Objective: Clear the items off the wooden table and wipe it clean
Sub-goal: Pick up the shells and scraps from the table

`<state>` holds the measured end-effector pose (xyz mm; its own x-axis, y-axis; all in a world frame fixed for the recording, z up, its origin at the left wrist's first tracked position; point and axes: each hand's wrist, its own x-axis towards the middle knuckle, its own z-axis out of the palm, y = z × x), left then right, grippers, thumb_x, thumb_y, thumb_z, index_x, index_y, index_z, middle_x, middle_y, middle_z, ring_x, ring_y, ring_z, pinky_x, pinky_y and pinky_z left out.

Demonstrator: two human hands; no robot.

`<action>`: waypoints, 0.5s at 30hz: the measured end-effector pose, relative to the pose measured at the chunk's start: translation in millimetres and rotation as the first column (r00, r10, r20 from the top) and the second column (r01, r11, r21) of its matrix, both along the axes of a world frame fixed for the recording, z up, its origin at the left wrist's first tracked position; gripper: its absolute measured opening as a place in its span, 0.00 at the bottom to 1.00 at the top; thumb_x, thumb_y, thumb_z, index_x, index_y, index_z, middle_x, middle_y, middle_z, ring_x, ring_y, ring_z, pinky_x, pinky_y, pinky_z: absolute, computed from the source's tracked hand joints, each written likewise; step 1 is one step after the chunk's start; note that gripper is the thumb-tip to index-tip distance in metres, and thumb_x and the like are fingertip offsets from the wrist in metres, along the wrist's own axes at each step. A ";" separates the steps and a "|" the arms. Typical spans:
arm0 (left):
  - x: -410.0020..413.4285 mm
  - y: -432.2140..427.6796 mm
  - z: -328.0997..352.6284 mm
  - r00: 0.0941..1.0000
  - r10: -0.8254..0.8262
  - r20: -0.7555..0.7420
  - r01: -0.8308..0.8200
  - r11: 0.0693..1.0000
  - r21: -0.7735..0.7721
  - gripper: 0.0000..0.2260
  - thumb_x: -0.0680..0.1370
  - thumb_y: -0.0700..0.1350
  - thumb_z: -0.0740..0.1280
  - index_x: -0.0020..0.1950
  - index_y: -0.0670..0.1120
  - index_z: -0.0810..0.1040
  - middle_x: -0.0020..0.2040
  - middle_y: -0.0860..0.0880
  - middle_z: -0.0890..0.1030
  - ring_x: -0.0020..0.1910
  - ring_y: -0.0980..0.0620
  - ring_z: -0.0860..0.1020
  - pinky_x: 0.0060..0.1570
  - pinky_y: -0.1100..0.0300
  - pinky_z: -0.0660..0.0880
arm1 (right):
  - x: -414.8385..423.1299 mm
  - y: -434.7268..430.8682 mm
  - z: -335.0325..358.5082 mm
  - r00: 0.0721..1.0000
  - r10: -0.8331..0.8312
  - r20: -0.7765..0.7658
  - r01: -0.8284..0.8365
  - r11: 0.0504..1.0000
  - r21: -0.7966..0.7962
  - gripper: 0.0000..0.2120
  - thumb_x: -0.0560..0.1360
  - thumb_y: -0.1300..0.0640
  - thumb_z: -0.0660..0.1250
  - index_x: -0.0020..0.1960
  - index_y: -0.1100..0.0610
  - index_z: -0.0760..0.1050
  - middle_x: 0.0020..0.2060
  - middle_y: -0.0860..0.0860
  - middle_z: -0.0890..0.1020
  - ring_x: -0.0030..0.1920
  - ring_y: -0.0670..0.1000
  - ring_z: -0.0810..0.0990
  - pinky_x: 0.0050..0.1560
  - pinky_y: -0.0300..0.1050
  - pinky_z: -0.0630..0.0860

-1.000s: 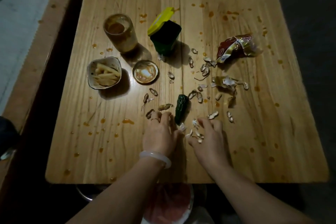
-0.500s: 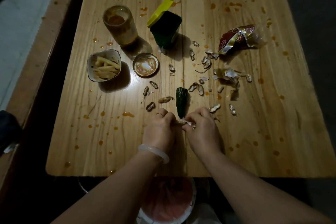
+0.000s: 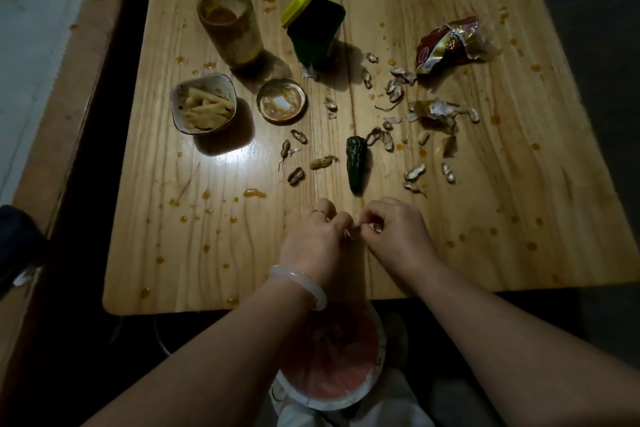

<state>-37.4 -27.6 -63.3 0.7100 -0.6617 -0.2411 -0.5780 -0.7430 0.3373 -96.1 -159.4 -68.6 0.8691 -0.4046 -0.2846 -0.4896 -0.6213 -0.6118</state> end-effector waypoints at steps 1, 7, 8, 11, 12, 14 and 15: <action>0.3 -1.4 -2.3 1.000 -0.009 -0.003 0.009 1.000 0.001 0.10 0.77 0.49 0.64 0.57 0.51 0.76 0.54 0.49 0.71 0.49 0.51 0.70 0.40 0.60 0.67 | -2.2 1.5 0.7 1.000 -0.011 -0.002 0.011 1.000 0.002 0.04 0.73 0.60 0.70 0.41 0.52 0.79 0.41 0.46 0.78 0.43 0.47 0.76 0.41 0.44 0.77; -3.7 2.9 -4.0 0.981 0.125 -0.147 -0.135 0.989 -0.059 0.08 0.78 0.45 0.64 0.55 0.48 0.78 0.52 0.49 0.72 0.45 0.52 0.72 0.40 0.60 0.70 | -22.7 13.4 5.7 0.987 -0.159 -0.016 0.160 0.982 0.101 0.07 0.75 0.59 0.70 0.39 0.51 0.78 0.36 0.44 0.78 0.37 0.42 0.77 0.34 0.36 0.72; -4.0 5.4 -4.0 0.975 0.134 -0.178 -0.148 0.986 -0.072 0.09 0.77 0.43 0.64 0.57 0.49 0.79 0.53 0.49 0.74 0.48 0.51 0.74 0.43 0.59 0.73 | -24.8 15.1 6.4 0.984 -0.180 -0.013 0.180 0.976 0.119 0.07 0.75 0.59 0.70 0.39 0.51 0.78 0.36 0.44 0.78 0.37 0.42 0.77 0.34 0.36 0.72; -2.0 10.4 1.2 0.940 0.208 -0.270 -0.250 0.959 -0.133 0.11 0.76 0.39 0.65 0.57 0.48 0.80 0.55 0.49 0.76 0.52 0.51 0.77 0.51 0.60 0.75 | -24.2 18.8 10.3 0.972 -0.234 -0.008 0.232 0.960 0.160 0.05 0.75 0.58 0.71 0.41 0.51 0.79 0.36 0.44 0.79 0.37 0.42 0.77 0.34 0.36 0.71; -0.8 10.9 4.8 0.919 0.258 -0.297 -0.312 0.938 -0.149 0.10 0.76 0.39 0.66 0.55 0.48 0.80 0.54 0.49 0.77 0.51 0.52 0.77 0.51 0.61 0.75 | -22.2 19.3 12.2 0.968 -0.252 0.001 0.248 0.954 0.171 0.05 0.74 0.58 0.71 0.41 0.50 0.79 0.36 0.44 0.79 0.37 0.42 0.77 0.34 0.35 0.71; 0.0 13.5 13.0 0.862 0.367 -0.349 -0.442 0.882 -0.164 0.07 0.75 0.39 0.68 0.49 0.48 0.82 0.52 0.51 0.78 0.49 0.55 0.76 0.48 0.64 0.73 | -18.4 21.8 18.7 0.961 -0.274 0.021 0.266 0.946 0.188 0.06 0.74 0.59 0.72 0.40 0.50 0.79 0.35 0.44 0.78 0.36 0.41 0.76 0.33 0.33 0.70; -0.2 14.5 17.4 0.830 0.411 -0.376 -0.497 0.852 -0.164 0.05 0.75 0.39 0.69 0.47 0.48 0.82 0.50 0.52 0.79 0.48 0.56 0.75 0.46 0.66 0.71 | -17.2 22.7 22.5 0.962 -0.273 0.024 0.263 0.945 0.195 0.06 0.74 0.59 0.72 0.40 0.50 0.79 0.35 0.44 0.79 0.36 0.41 0.76 0.32 0.32 0.69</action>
<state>-37.6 -13.2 -45.9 0.8571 -0.3499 -0.3780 -0.0257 -0.7620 0.6471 -113.3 -136.6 -46.2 0.7509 -0.5678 -0.3374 -0.5883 -0.3428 -0.7324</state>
